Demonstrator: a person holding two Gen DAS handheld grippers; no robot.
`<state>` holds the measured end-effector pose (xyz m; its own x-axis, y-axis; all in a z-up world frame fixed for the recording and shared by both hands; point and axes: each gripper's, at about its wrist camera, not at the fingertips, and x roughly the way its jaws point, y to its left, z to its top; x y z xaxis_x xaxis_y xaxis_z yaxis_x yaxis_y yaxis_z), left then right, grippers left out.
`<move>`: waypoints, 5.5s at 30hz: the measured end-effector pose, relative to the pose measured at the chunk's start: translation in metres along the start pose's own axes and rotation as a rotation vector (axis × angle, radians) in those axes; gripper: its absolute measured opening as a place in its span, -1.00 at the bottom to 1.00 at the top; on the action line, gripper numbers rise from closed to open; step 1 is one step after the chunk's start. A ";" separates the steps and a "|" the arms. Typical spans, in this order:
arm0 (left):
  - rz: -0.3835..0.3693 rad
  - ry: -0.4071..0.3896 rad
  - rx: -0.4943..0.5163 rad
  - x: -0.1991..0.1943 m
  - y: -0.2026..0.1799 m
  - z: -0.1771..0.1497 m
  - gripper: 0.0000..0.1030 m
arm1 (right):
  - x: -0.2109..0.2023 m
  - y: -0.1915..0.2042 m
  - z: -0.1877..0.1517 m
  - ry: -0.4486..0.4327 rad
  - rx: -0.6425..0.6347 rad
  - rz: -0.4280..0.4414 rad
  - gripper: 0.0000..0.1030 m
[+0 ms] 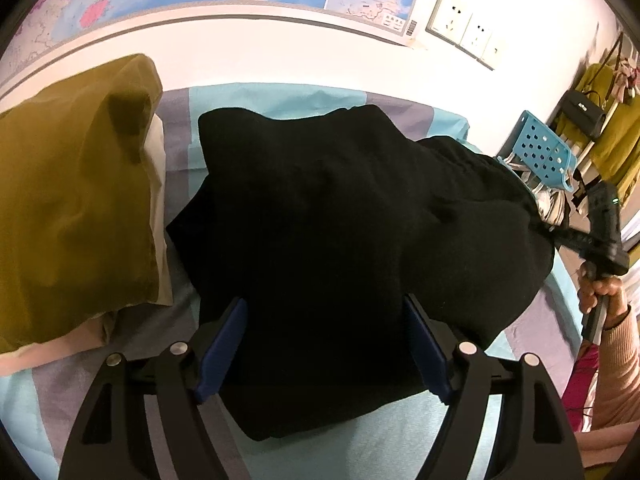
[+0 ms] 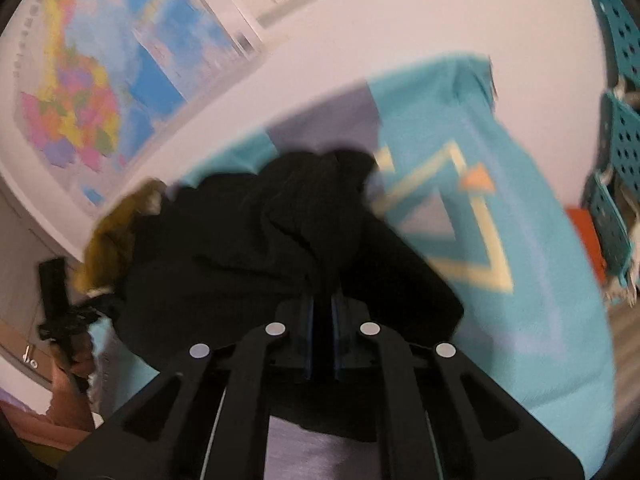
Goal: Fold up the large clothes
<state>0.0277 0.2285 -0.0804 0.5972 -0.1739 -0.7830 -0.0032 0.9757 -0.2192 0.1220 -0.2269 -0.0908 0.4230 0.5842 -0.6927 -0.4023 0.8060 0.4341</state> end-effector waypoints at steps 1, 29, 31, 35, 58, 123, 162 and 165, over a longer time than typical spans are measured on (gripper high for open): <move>0.004 -0.003 0.004 -0.001 -0.001 0.000 0.50 | 0.002 -0.001 -0.001 0.005 0.010 0.001 -0.83; 0.066 -0.004 0.080 0.028 0.000 0.055 0.13 | 0.042 0.037 0.067 0.007 -0.091 -0.064 -0.72; 0.039 -0.011 0.072 0.029 -0.002 0.064 -0.40 | 0.023 0.030 0.067 -0.046 -0.062 -0.014 -0.83; 0.106 -0.096 0.096 0.020 -0.017 0.084 -0.85 | -0.011 0.012 0.062 -0.172 0.023 0.022 -0.84; 0.185 -0.037 0.091 0.028 -0.004 0.065 0.31 | -0.033 0.050 0.034 -0.222 -0.168 -0.104 0.03; -0.327 -0.055 -0.502 0.021 0.012 -0.029 0.48 | -0.023 0.025 -0.087 -0.074 0.176 0.152 0.65; -0.268 -0.049 -0.331 -0.009 -0.035 -0.002 -0.16 | -0.031 0.062 -0.031 -0.182 0.117 0.199 -0.36; -0.284 0.031 -0.336 0.002 -0.033 -0.025 0.00 | -0.031 0.052 -0.051 -0.125 0.127 0.171 -0.22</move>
<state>0.0089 0.1921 -0.0893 0.5879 -0.4380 -0.6800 -0.1056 0.7919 -0.6014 0.0468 -0.2079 -0.0758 0.4578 0.7143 -0.5293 -0.3752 0.6950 0.6134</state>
